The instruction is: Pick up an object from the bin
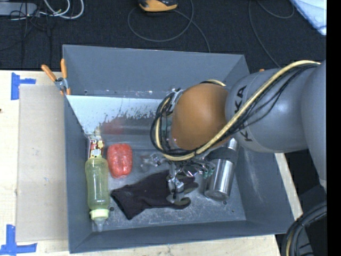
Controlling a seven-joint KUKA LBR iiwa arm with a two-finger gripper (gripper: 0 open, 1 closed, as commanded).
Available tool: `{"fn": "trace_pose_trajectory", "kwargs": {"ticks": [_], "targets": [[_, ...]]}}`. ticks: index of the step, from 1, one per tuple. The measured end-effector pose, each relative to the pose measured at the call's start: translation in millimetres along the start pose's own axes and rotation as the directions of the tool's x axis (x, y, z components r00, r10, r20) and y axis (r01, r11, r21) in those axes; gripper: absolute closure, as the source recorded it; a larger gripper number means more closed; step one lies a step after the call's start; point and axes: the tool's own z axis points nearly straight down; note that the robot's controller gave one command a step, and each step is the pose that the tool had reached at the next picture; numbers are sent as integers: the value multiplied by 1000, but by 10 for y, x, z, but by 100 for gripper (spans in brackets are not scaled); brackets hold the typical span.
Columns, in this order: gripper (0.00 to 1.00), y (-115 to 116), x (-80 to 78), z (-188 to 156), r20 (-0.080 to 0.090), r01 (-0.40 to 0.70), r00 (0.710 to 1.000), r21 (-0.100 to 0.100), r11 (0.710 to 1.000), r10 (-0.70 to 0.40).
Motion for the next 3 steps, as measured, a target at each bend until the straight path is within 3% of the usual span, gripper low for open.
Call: {"fn": "trace_pose_trajectory", "kwargs": {"ticks": [1,2,3], "targets": [[100,-118,-119,455,-2,-414,910,0,910,414],[100,-116,-122,453,-3,-414,910,-1,910,414],[100,364,226,274,-5,-387,922,0,922,387]]}}
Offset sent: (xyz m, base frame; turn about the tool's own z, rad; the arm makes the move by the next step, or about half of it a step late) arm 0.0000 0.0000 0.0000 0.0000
